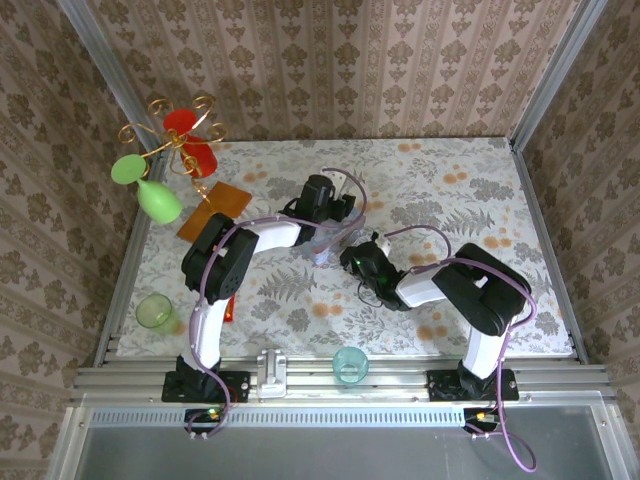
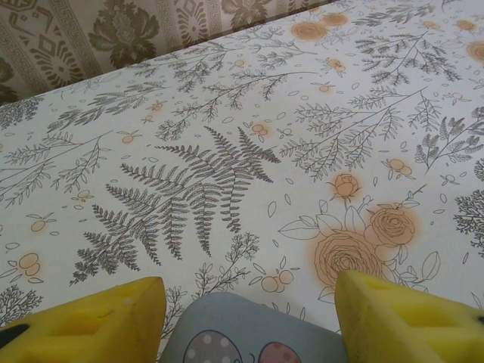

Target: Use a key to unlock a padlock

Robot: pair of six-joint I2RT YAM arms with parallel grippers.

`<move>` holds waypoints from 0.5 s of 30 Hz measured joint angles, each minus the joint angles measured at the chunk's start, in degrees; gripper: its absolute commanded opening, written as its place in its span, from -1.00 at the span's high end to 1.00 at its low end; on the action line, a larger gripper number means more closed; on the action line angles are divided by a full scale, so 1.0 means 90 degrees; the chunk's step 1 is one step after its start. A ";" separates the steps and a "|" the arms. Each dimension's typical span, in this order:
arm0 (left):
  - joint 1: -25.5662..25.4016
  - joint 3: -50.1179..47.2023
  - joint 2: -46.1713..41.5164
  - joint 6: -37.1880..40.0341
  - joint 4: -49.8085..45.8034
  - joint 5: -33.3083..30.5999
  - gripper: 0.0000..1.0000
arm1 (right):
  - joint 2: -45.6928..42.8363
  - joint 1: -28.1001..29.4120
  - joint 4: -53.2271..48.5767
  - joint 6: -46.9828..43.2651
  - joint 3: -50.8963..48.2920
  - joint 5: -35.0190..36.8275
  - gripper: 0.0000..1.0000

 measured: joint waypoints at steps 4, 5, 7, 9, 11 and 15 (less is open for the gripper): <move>-0.0005 -0.0063 -0.0002 0.0051 0.0124 0.0034 -0.17 | -0.0002 0.0007 0.0170 0.0039 -0.0090 0.0017 0.52; -0.0007 -0.0100 -0.0007 0.0056 0.0180 0.0044 -0.16 | -0.0002 0.0027 0.0282 0.0080 -0.0148 0.0053 0.52; -0.0024 -0.0163 -0.0027 0.0083 0.0260 0.0056 -0.16 | 0.0000 0.0090 0.0512 0.0236 -0.0255 0.0189 0.54; -0.0039 -0.0216 -0.0058 0.0112 0.0291 0.0078 -0.16 | 0.0015 0.0090 0.0903 0.0483 -0.0398 0.0379 0.55; -0.0053 -0.0260 -0.0075 0.0141 0.0330 0.0097 -0.16 | 0.0061 0.0058 0.1171 0.0663 -0.0532 0.0556 0.55; -0.0070 -0.0289 -0.0095 0.0177 0.0347 0.0131 -0.16 | 0.0146 0.0041 0.1231 0.0767 -0.0532 0.0685 0.54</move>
